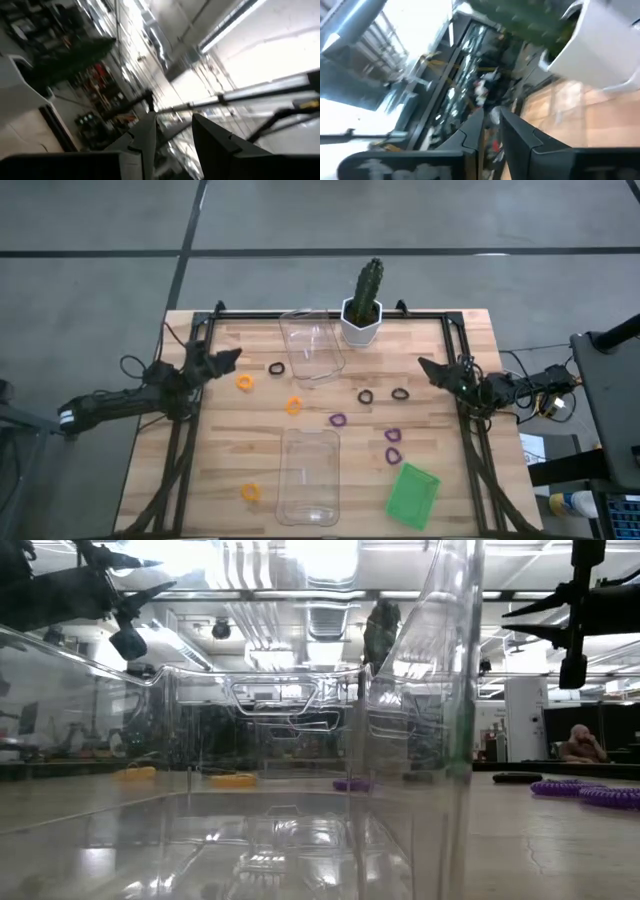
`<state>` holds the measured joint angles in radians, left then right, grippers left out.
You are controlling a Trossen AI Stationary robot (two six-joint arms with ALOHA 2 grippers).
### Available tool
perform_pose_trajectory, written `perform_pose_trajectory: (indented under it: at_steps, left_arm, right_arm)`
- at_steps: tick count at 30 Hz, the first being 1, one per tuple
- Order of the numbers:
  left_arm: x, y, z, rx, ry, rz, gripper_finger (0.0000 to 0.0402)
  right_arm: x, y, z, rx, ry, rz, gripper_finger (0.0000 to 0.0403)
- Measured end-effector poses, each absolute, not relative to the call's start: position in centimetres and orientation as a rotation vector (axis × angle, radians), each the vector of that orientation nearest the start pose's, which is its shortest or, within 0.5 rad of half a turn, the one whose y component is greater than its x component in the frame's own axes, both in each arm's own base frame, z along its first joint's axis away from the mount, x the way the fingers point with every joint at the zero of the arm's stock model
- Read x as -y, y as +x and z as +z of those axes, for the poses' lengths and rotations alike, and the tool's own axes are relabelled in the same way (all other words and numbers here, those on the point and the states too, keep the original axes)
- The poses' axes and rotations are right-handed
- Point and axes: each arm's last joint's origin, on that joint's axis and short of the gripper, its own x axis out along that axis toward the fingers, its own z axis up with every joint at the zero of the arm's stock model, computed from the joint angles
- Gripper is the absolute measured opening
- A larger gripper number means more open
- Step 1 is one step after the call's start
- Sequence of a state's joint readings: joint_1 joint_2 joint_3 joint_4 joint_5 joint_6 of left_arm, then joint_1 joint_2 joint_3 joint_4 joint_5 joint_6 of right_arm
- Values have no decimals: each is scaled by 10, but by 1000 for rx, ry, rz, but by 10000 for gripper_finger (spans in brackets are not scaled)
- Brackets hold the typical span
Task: Sort spring keychains
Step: Put the right black spring keychain into the top transparent bin
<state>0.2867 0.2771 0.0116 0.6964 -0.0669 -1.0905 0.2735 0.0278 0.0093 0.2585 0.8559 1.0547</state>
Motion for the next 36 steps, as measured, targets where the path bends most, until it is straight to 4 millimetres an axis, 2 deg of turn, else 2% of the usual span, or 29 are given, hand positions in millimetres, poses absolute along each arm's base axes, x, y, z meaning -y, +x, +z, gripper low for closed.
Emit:
perform_pose_trajectory:
  at_steps: [3, 6, 11, 15, 21, 25, 28, 32, 36]
  left_arm:
    - [-33, 101, 210, 608, -1042, 120, 121]
    - [-34, 100, 209, 618, -1025, 150, 121]
    - [-35, 101, 208, 618, -1001, 201, 121]
    - [-35, 101, 208, 626, -1026, 195, 121]
    - [-35, 101, 208, 626, -1027, 194, 121]
    - [-35, 101, 208, 625, -1027, 193, 121]
    - [-35, 101, 208, 624, -1027, 192, 121]
    - [-35, 101, 208, 626, -1037, 189, 121]
    - [-35, 101, 208, 627, -1048, 186, 121]
  right_arm:
    - [-4, 91, 193, 480, 1158, -343, 79]
    - [-7, 95, 209, 397, 1105, -320, 108]
    - [-14, 109, 235, 41, 980, -365, 160]
    - [-18, 119, 257, -269, 767, -452, 179]
    - [-23, 142, 277, -600, 413, -527, 172]
    - [-30, 167, 271, -738, 213, -504, 167]
    - [-33, 181, 256, -852, 169, -505, 163]
    - [-33, 188, 234, -1045, 164, -540, 157]
    - [-33, 190, 222, -1148, 126, -583, 147]
